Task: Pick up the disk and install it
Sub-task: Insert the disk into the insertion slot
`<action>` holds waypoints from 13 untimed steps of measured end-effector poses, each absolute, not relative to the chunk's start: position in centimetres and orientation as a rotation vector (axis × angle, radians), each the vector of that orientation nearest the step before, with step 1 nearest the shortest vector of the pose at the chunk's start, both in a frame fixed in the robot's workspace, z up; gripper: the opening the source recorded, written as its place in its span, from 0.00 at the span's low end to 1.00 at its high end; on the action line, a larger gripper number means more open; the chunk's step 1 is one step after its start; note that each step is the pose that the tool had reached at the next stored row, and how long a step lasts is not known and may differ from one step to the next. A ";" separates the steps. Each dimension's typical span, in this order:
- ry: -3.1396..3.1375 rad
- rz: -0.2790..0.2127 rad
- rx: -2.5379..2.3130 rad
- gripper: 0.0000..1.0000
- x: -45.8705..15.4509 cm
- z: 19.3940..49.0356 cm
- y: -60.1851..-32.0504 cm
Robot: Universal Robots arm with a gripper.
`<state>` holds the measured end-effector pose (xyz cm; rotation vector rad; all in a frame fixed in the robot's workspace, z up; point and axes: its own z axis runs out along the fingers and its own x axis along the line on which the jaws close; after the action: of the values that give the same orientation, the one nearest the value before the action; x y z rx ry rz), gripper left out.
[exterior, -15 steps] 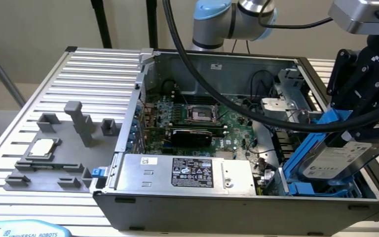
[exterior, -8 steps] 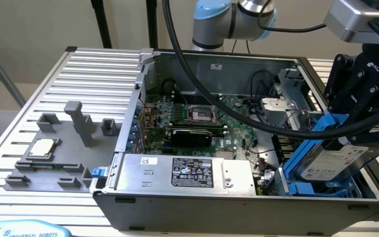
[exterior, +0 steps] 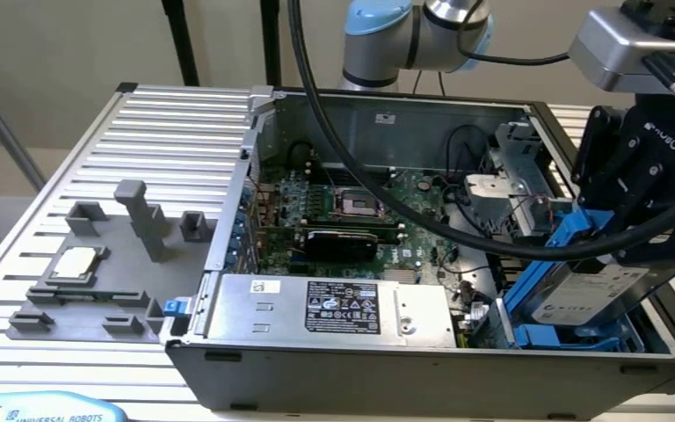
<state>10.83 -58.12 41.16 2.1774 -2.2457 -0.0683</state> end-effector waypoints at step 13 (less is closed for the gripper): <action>-2.245 -0.068 2.178 0.33 10.5 40.4 -58.1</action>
<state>10.51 -58.06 40.39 2.1782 -2.2449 -0.0682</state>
